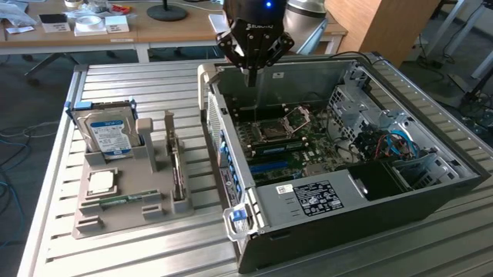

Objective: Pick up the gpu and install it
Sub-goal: 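Reach for the gpu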

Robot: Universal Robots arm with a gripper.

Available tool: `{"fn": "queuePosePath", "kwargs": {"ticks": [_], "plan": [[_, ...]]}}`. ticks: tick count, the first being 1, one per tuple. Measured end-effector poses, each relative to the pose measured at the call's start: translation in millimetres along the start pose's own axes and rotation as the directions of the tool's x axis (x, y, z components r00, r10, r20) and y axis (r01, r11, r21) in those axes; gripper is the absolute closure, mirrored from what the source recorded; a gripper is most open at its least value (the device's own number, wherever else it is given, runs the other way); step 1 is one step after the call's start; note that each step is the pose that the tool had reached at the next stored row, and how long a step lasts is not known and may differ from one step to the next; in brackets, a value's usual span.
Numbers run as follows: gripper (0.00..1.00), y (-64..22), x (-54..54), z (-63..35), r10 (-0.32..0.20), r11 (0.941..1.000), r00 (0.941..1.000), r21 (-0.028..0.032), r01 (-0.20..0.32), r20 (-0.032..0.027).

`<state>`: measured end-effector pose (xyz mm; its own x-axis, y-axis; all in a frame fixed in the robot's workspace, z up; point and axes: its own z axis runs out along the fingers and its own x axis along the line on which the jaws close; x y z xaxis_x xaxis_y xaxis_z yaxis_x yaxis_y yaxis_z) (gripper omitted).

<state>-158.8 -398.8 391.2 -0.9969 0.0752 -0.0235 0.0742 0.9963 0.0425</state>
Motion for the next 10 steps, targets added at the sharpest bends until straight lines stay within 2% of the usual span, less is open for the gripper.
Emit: {"fn": "queuePosePath", "kwargs": {"ticks": [10], "plan": [[0.89, -0.7, 9.3, 0.0, 0.000, 1.0000, 1.0000, 0.0000, 0.000, -0.0001]]}}
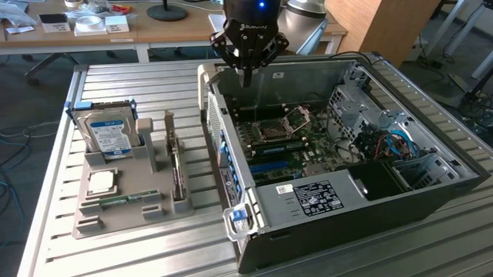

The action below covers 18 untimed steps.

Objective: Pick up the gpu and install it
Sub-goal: 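Reach for the gpu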

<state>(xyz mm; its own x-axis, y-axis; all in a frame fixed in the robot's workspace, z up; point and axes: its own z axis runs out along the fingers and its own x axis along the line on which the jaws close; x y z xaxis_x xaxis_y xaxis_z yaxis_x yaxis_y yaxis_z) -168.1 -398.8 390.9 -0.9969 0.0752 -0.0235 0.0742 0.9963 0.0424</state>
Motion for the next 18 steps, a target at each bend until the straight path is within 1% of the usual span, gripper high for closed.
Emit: {"fn": "queuePosePath", "kwargs": {"ticks": [18], "plan": [[0.89, -1.2, 16.2, 0.0, 0.000, 1.0000, 1.0000, -0.0001, 0.000, 0.0000]]}}
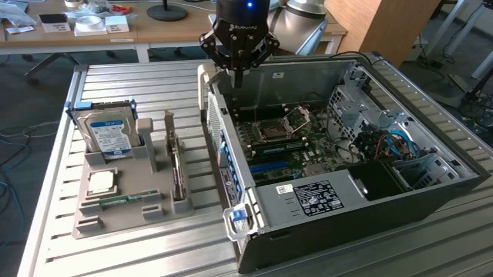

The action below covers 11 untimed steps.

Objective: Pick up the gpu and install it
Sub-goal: 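Reach for the gpu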

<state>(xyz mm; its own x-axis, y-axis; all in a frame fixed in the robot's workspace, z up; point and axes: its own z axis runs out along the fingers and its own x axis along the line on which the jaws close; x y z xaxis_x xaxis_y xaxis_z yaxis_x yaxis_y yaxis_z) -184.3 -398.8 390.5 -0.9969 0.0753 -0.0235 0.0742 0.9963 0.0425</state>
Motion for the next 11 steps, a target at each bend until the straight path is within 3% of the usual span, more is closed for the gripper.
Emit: {"fn": "queuePosePath", "kwargs": {"ticks": [11], "plan": [[0.89, -0.5, 7.0, -0.1, 0.000, 1.0000, 1.0000, 0.0000, 0.000, 0.0000]]}}
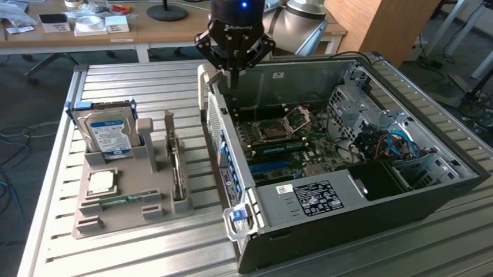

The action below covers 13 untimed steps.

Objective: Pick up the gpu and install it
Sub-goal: 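Reach for the gpu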

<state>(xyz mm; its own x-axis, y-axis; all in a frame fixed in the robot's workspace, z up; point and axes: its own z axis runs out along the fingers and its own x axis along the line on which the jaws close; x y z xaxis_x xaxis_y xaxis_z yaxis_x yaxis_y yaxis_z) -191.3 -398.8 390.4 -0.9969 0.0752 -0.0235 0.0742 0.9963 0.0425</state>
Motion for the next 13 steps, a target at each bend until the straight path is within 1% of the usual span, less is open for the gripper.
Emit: {"fn": "queuePosePath", "kwargs": {"ticks": [13], "plan": [[0.89, -0.3, 4.4, -0.1, 0.000, 1.0000, 1.0000, 0.0000, 0.000, 0.0000]]}}
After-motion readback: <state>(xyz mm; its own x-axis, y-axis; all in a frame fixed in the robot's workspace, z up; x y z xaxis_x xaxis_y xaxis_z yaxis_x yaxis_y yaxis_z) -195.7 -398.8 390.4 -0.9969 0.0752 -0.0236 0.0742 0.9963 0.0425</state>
